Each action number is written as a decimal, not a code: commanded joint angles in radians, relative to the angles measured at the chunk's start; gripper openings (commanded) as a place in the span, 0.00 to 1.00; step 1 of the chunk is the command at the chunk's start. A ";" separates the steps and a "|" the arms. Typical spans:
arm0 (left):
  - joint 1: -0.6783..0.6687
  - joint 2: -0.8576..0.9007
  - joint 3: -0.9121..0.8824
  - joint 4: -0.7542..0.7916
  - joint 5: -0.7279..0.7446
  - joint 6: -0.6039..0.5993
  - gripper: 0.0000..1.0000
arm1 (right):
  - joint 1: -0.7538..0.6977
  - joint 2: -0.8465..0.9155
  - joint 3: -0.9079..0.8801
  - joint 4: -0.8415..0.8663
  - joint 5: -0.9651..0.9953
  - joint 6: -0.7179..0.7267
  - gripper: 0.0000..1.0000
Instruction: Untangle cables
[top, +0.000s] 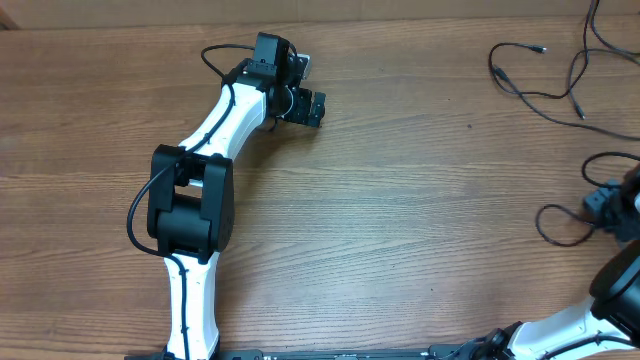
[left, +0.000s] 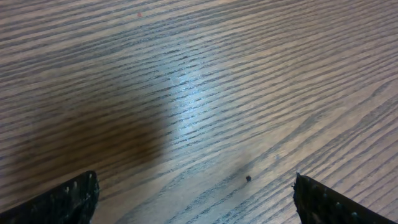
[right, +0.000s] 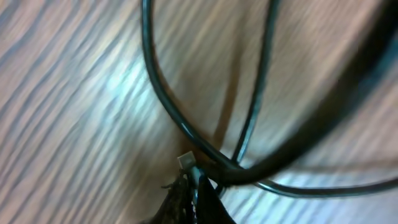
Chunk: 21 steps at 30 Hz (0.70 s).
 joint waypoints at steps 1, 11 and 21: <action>-0.007 -0.007 0.023 0.003 -0.006 -0.018 1.00 | -0.052 0.002 -0.009 0.036 0.056 -0.004 0.04; -0.007 -0.007 0.023 0.003 -0.006 -0.018 1.00 | -0.111 0.002 0.005 0.108 0.003 -0.032 0.04; -0.007 -0.007 0.023 0.003 -0.006 -0.018 1.00 | -0.014 0.001 0.221 -0.078 -0.249 -0.139 0.08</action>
